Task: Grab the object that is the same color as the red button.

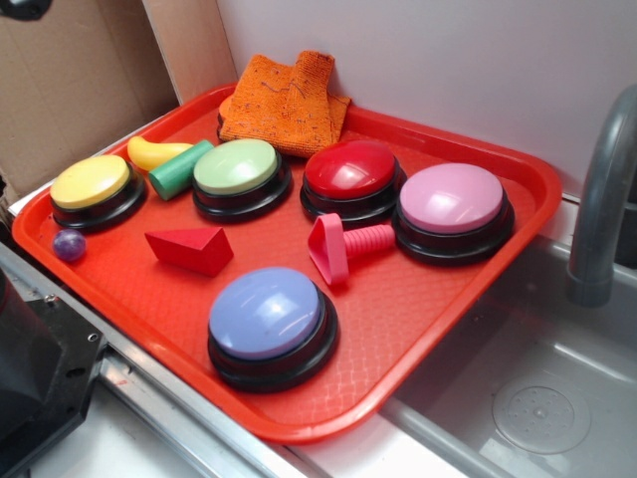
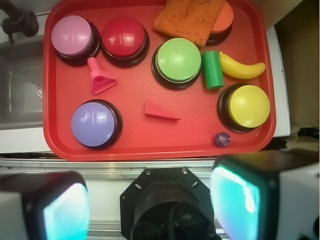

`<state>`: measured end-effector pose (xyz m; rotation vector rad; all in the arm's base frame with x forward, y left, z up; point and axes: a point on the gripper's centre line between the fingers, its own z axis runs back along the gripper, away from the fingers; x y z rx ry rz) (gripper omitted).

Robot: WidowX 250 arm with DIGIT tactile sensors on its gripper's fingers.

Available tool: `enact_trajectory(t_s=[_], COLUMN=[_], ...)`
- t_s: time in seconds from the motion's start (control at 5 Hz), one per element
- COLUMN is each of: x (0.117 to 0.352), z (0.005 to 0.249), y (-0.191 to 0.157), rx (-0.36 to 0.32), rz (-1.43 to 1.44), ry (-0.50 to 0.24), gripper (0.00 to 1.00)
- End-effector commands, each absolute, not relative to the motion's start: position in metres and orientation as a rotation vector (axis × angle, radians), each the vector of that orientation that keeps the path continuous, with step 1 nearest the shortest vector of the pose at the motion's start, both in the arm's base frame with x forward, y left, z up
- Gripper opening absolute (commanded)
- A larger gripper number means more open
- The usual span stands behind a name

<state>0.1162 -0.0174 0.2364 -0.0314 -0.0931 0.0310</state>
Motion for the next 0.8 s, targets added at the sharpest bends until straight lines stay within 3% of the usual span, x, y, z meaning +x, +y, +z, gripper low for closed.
enact_trajectory(t_s=[0.0,0.2,0.6], x=[0.116,0.132,0.161], z=[0.236,0.216,0.171], y=[-0.017,-0.016,-0.017], rx=[-0.031,-0.042,0.070], rz=[0.031,-0.095,-0.389], ry=[-0.093,-0.117,-0.143], gripper=[1.00,1.00,1.00])
